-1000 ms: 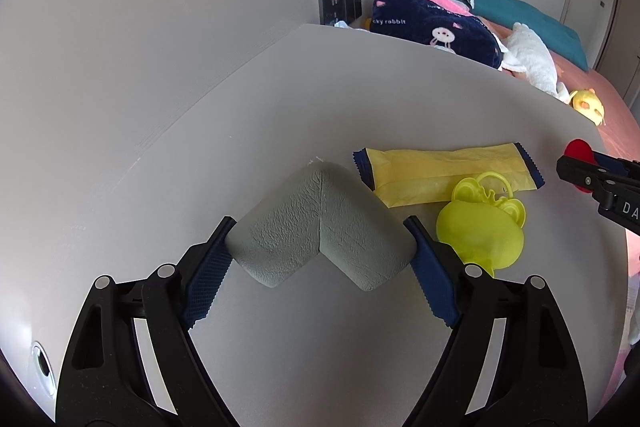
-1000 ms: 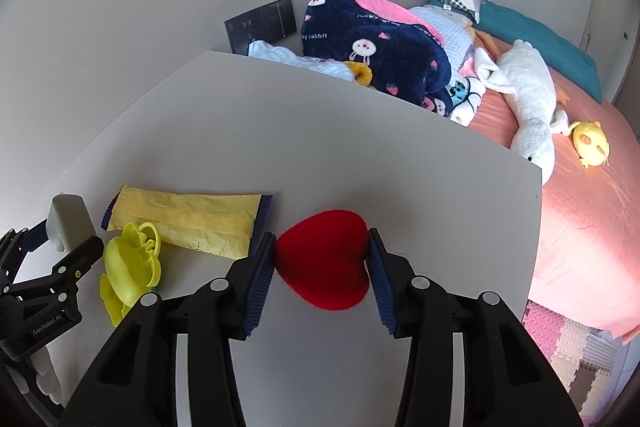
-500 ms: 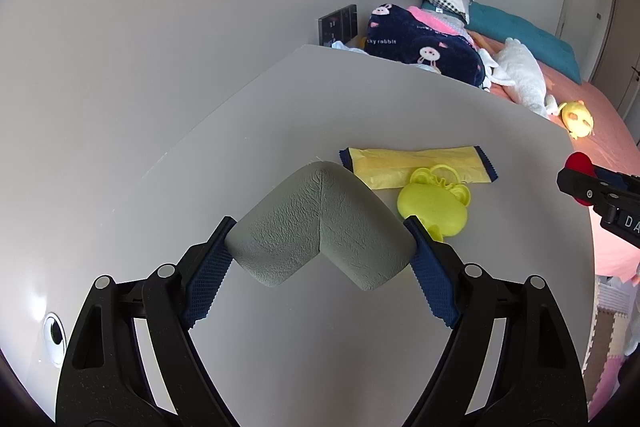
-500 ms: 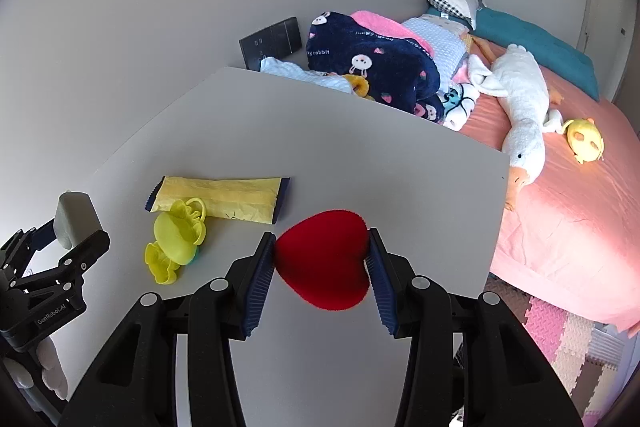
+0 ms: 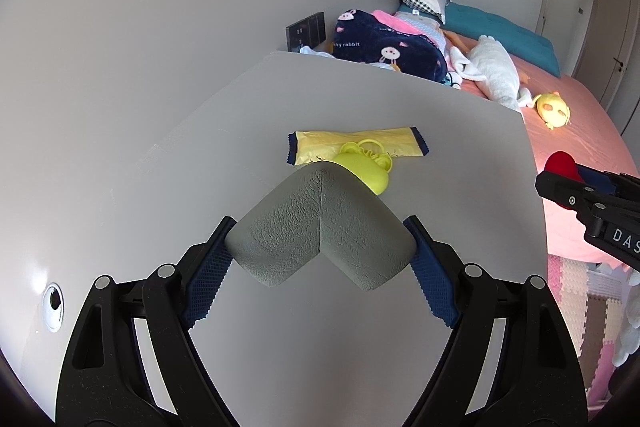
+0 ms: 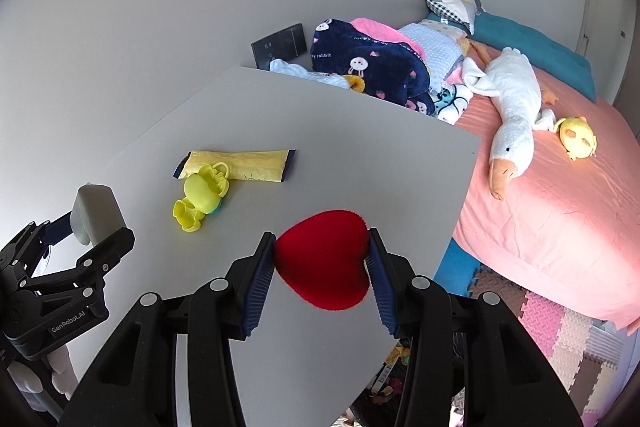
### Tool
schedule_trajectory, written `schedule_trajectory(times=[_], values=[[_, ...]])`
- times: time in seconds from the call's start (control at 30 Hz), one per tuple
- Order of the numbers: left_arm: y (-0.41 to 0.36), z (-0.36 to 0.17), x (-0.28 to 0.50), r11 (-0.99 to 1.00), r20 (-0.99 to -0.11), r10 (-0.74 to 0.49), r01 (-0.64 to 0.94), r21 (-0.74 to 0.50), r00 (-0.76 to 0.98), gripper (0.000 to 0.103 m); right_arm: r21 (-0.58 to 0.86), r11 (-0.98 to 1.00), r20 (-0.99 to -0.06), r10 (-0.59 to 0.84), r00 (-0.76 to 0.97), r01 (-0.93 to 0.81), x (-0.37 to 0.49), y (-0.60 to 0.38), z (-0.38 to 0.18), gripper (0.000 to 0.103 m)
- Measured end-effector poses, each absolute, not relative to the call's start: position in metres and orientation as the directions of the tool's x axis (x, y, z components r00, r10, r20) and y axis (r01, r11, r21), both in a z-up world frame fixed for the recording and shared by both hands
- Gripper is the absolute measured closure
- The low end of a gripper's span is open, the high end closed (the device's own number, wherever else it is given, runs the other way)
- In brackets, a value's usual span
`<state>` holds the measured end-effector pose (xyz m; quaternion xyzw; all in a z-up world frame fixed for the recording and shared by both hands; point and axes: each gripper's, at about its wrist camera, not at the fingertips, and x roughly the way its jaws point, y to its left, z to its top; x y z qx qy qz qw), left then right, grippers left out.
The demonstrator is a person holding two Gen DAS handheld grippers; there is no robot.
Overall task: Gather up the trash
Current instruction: 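Lift the foam guard and red heart and carry them to the black trash bag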
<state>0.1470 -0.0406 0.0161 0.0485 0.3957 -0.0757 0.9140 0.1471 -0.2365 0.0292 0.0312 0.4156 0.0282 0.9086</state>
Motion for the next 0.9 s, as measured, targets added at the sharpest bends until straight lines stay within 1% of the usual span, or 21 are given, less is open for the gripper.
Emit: schedule_trajectory(times=[0.53, 0.9], values=[[-0.092, 0.035, 0.102, 0.964, -0.709, -0.158, 0.262, 0.040, 0.688, 0.022, 0.067, 0.998, -0.712, 0.044, 0.701, 0.006, 0.084, -0.269, 0.061, 0.056], [-0.134, 0.034, 0.085, 0.941, -0.711, -0.218, 0.336, 0.027, 0.669, 0.022, 0.068, 0.995, -0.704, -0.002, 0.710, 0.070, 0.052, -0.308, 0.063, 0.056]])
